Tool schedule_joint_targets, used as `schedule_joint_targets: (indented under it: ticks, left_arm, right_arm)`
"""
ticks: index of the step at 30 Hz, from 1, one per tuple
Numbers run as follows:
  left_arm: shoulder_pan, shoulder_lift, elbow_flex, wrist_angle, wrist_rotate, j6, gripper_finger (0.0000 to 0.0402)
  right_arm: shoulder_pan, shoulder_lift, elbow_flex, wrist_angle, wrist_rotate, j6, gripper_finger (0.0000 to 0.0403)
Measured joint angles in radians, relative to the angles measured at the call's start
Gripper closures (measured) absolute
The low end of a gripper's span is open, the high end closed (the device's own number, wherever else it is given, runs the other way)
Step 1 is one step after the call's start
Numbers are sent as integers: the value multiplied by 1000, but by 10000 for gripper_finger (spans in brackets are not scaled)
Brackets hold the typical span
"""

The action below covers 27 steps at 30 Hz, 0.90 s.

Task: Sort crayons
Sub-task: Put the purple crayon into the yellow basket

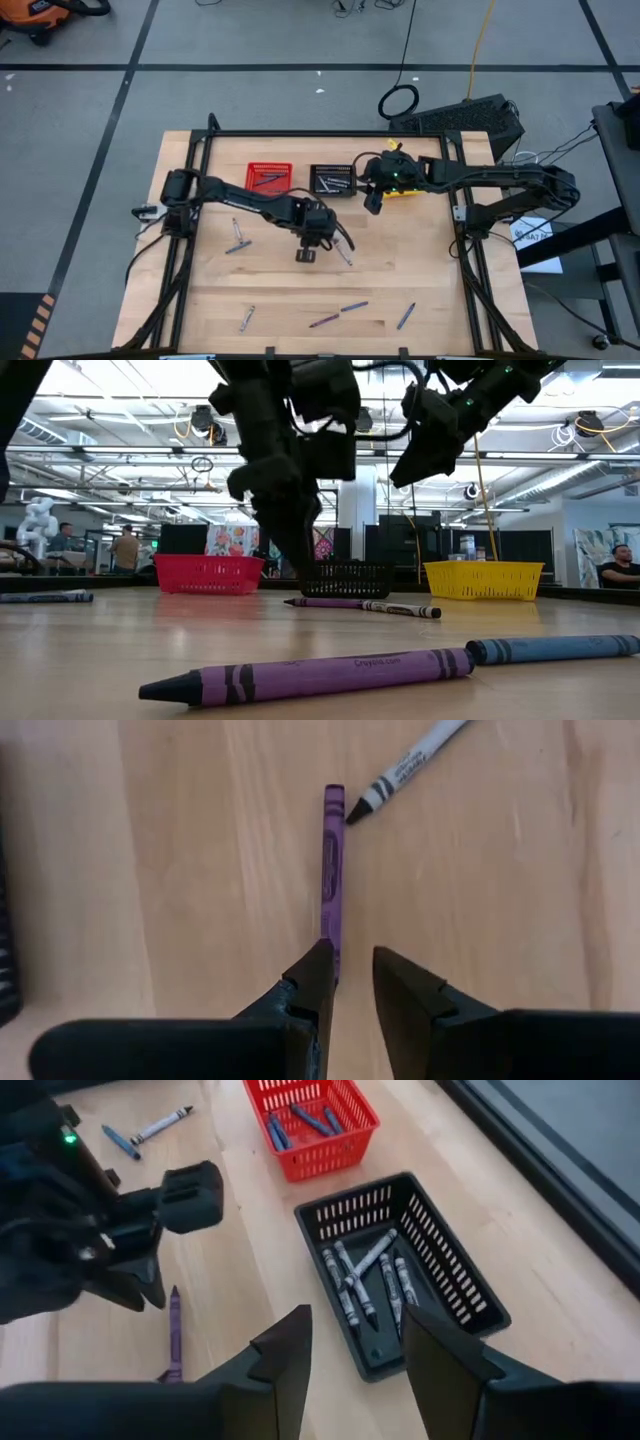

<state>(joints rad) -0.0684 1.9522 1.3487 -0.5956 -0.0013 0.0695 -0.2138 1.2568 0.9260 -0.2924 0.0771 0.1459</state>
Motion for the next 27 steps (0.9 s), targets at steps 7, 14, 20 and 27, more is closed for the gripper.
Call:
schedule_joint_targets:
  ticks: [7, 14, 20, 27]
  left_arm:
    - [35, 48, -1, 19, 56, 25, 327]
    - [68, 87, 1, 45, 84, 18, 327]
    - [73, 103, 5, 30, 88, 51, 355]
    - [73, 97, 3, 43, 86, 68, 392]
  right_arm:
    - [0, 0, 0, -46, 0, 7, 261]
    - [0, 0, 0, -69, 0, 25, 261]
    - [0, 0, 0, -96, -2, 79, 261]
    - [35, 0, 0, -113, -95, 155, 261]
